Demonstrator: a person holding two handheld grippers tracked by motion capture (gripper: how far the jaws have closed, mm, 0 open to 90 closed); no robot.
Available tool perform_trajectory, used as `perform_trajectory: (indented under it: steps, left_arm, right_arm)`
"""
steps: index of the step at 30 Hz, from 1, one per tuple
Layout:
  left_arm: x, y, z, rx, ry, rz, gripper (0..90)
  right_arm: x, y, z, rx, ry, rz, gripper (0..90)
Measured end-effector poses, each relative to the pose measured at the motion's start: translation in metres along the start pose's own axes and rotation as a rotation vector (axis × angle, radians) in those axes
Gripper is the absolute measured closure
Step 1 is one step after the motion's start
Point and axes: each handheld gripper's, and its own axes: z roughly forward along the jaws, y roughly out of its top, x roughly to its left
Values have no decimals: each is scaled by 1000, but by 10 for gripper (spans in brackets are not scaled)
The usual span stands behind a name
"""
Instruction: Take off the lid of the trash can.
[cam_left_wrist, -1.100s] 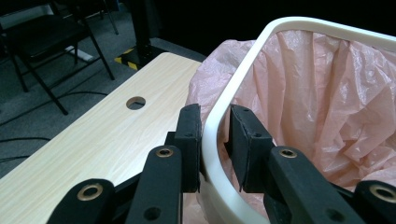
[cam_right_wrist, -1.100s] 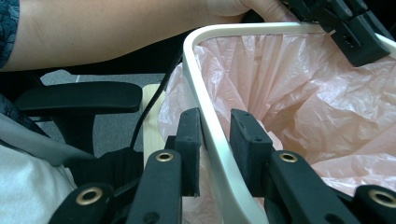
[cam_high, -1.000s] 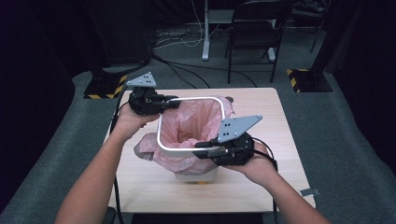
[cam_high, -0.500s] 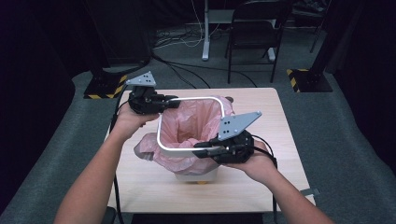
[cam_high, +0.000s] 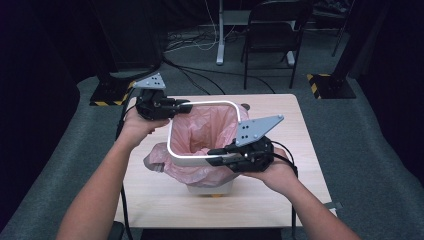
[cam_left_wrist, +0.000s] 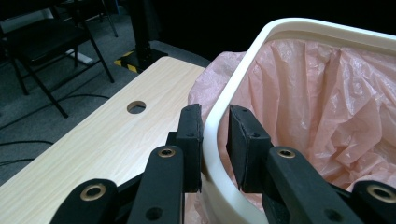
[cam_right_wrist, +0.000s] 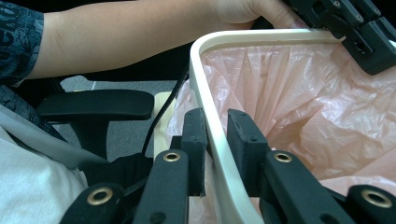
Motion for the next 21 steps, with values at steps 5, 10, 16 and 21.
perform_trajectory:
  steps: [5,10,16,21]
  left_arm:
    - [0,3,-1,12,1,1,750]
    - [-1,8,-4,15,2,5,751]
    - [-2,16,-9,10,8,12,751]
    - [-4,26,-15,-7,5,25,751]
  right_arm:
    - [0,2,-2,-1,-3,-5,767]
    - [0,6,-4,-2,-3,-10,766]
    - [0,12,-8,-12,-2,-22,768]
    - [3,19,-12,-23,-13,-38,772]
